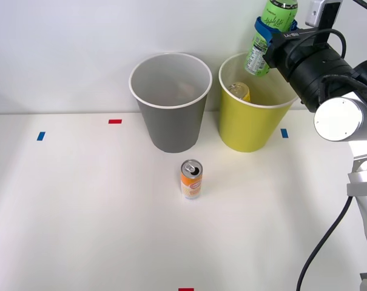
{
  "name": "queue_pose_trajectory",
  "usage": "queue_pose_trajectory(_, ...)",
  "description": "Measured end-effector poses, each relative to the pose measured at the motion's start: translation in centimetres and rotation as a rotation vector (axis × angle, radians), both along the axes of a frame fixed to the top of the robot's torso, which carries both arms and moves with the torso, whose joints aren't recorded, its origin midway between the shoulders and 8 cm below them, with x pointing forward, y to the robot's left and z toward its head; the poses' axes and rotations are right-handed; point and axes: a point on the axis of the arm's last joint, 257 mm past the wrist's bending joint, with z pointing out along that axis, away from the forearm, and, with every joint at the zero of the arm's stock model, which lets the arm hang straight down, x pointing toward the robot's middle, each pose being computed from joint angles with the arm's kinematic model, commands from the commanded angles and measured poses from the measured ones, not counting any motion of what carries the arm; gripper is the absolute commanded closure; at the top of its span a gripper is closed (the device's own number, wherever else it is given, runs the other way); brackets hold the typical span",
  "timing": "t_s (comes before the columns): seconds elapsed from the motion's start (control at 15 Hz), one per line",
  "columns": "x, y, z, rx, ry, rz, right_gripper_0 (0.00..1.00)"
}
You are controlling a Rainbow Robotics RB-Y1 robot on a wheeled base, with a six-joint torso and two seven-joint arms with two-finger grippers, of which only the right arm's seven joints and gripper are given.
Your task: Put cans in the gray bin, plastic bottles in the light green bin
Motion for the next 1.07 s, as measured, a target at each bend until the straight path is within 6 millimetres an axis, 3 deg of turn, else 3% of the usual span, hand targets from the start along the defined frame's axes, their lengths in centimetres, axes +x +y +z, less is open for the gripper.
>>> queue_pose_trajectory(0.07, 0.0, -0.1, 0.1, 0.002, -0.003, -0.001, 0.00)
queue_pose_trajectory(0.47, -0.1, -0.5, 0.4, -0.003, -0.020, -0.013, 0.00)
queue_pose_trajectory(0.67, -1.3, -1.1, -0.1, -0.006, -0.048, -0.028, 0.00)
queue_pose_trajectory(0.93, -6.4, -1.4, -1.3, 0.025, -0.084, -0.001, 0.00)
queue_pose_trajectory(1.07, -9.4, -2.4, -2.8, 0.035, -0.082, -0.015, 0.00)
